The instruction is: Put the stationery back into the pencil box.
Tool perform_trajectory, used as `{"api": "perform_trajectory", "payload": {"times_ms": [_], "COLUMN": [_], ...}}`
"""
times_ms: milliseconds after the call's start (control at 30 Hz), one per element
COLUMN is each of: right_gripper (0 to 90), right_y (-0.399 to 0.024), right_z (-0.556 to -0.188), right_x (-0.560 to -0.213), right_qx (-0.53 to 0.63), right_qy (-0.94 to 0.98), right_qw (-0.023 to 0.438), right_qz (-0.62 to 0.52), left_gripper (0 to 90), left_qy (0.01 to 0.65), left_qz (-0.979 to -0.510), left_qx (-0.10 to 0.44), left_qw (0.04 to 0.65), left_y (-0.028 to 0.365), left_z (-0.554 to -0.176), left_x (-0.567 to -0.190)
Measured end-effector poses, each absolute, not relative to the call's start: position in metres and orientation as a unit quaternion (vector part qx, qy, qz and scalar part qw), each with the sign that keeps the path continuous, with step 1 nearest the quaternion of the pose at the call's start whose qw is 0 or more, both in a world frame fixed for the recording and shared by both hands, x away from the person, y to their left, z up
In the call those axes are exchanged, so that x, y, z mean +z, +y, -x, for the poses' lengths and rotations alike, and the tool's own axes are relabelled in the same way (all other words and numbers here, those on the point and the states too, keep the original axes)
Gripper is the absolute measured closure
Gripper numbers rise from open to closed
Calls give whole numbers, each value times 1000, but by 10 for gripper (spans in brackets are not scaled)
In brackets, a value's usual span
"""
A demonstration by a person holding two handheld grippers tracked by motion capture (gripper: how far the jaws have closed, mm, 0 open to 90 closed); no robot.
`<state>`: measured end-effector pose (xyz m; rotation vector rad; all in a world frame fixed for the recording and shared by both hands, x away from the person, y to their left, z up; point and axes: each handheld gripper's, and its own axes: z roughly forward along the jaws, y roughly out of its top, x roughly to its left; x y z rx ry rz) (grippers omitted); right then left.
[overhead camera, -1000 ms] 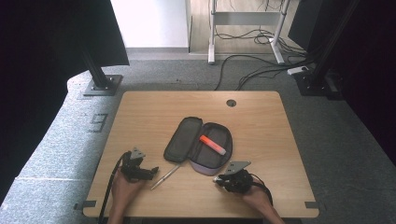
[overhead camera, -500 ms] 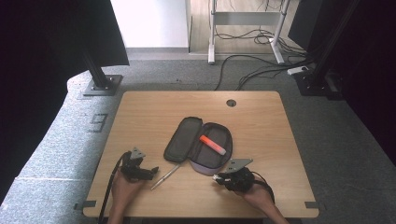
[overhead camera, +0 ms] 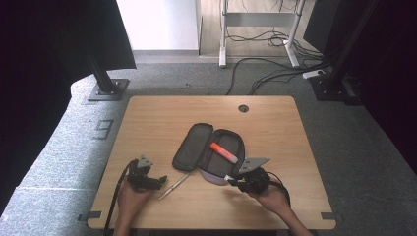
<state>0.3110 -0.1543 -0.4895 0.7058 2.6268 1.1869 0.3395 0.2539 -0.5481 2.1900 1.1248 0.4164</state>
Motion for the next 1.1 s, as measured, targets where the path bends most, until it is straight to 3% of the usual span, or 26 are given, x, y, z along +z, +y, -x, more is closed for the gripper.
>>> {"api": "perform_trajectory", "payload": {"times_ms": [1100], "right_gripper": [719], "right_y": [-155], "right_z": [-372], "right_x": [-476], "right_qx": [397], "right_qy": [866], "right_qw": [130], "right_qz": [-276], "left_gripper": [14], "left_qy": [427], "left_qz": [-832], "left_qx": [158], "left_qw": [317], "left_y": [254], "left_z": [-340], "left_x": [-548]}}
